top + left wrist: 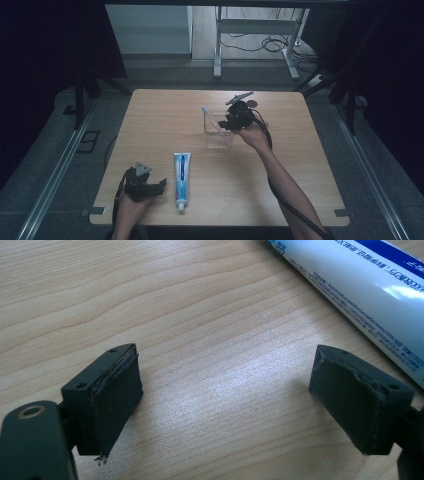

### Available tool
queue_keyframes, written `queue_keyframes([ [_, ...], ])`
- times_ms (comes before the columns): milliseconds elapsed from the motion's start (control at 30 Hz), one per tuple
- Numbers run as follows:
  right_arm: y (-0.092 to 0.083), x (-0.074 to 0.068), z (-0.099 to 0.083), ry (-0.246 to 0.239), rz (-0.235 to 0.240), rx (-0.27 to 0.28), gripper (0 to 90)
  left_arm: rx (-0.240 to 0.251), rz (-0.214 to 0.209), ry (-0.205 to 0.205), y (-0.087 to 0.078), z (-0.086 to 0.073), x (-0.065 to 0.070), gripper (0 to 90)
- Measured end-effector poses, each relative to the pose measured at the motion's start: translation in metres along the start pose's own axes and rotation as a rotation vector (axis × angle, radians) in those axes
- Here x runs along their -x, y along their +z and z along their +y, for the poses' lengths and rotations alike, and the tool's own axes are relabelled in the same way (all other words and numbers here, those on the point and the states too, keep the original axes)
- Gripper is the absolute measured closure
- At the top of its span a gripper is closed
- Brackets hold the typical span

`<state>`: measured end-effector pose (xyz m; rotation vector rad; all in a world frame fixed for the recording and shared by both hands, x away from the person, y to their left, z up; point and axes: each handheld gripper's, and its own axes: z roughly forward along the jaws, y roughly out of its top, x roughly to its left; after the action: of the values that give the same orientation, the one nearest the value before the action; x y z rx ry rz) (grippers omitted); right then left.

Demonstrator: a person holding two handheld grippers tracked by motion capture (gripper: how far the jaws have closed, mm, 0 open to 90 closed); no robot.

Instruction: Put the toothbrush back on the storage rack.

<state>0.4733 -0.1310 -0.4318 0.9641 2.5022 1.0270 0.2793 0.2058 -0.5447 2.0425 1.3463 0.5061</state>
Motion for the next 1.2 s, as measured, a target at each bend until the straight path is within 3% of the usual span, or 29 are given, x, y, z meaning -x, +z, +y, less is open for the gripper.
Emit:
queue_keyframes([
  [767,-0.037,0.002,-0.017,0.006,0.014,0.046,32.0,0.0,0.002,0.001,0.0,0.0,0.0,13.4],
  [1200,-0.048,0.001,-0.037,0.005,0.022,0.031,21.9,0.0,0.002,0.001,0.0,0.0,0.0,13.4],
])
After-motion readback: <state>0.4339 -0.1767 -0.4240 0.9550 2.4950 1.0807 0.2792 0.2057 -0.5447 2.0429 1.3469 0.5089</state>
